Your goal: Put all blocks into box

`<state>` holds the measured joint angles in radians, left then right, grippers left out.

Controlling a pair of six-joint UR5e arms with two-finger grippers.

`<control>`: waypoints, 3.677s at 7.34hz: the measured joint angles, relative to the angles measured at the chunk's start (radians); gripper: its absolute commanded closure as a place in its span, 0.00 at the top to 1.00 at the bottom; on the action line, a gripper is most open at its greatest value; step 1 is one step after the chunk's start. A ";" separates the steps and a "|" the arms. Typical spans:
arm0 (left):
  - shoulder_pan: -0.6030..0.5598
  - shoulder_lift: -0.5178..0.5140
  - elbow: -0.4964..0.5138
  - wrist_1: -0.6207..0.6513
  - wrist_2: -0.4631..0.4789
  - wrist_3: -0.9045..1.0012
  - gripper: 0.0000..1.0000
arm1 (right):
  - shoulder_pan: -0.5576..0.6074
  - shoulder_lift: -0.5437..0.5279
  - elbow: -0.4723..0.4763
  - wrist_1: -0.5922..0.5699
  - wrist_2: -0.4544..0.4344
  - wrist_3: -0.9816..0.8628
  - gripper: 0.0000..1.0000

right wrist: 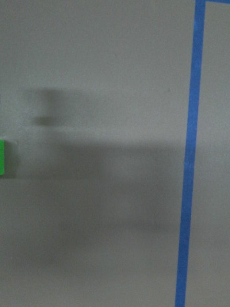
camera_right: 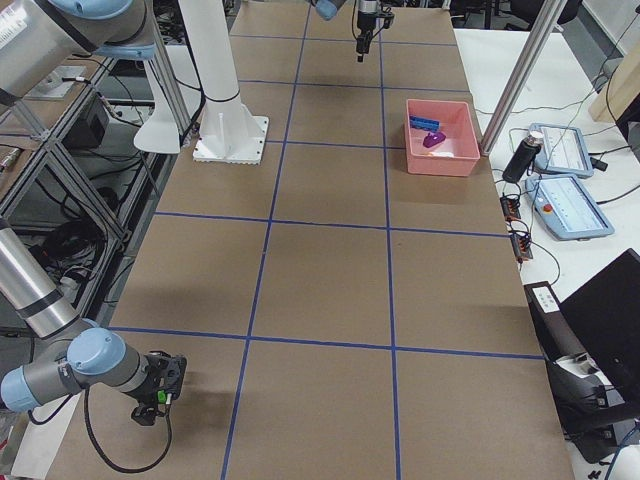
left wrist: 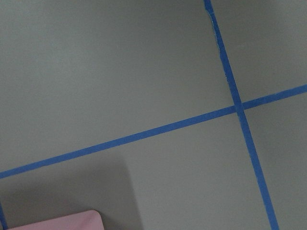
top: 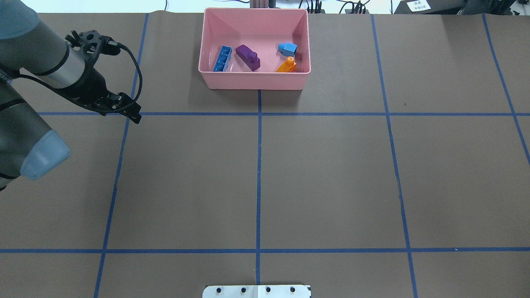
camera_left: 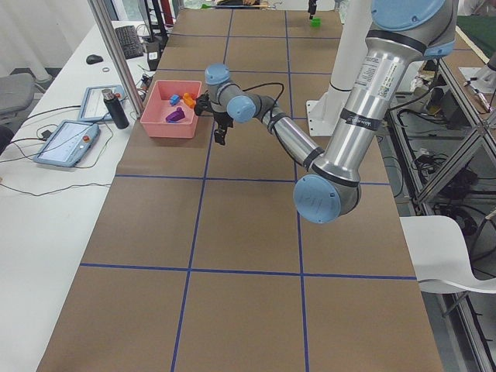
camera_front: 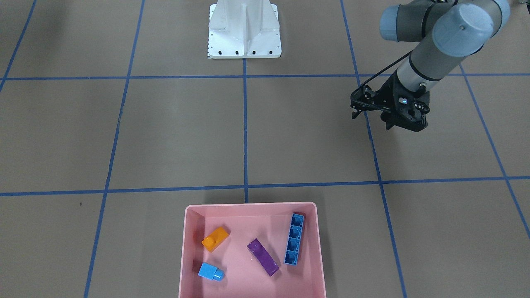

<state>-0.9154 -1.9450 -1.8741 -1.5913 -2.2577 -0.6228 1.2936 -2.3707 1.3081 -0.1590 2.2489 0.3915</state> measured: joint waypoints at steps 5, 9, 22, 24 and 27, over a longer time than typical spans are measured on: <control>0.003 0.024 -0.031 -0.001 0.000 -0.006 1.00 | -0.003 0.010 -0.035 -0.006 0.118 -0.083 1.00; 0.004 0.026 -0.038 -0.001 -0.004 -0.008 1.00 | -0.006 0.023 -0.066 -0.043 0.117 -0.197 0.79; 0.010 0.053 -0.049 -0.002 -0.005 -0.007 1.00 | -0.004 0.041 -0.071 -0.043 0.052 -0.237 0.00; 0.013 0.082 -0.059 -0.003 -0.004 0.001 1.00 | 0.001 0.042 -0.005 -0.058 0.052 -0.226 0.00; 0.001 0.178 -0.136 -0.002 0.004 0.032 1.00 | 0.093 0.124 0.198 -0.341 0.108 -0.216 0.00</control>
<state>-0.9142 -1.7670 -2.0103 -1.5929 -2.2533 -0.5911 1.3868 -2.2466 1.5065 -0.5002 2.3564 0.1753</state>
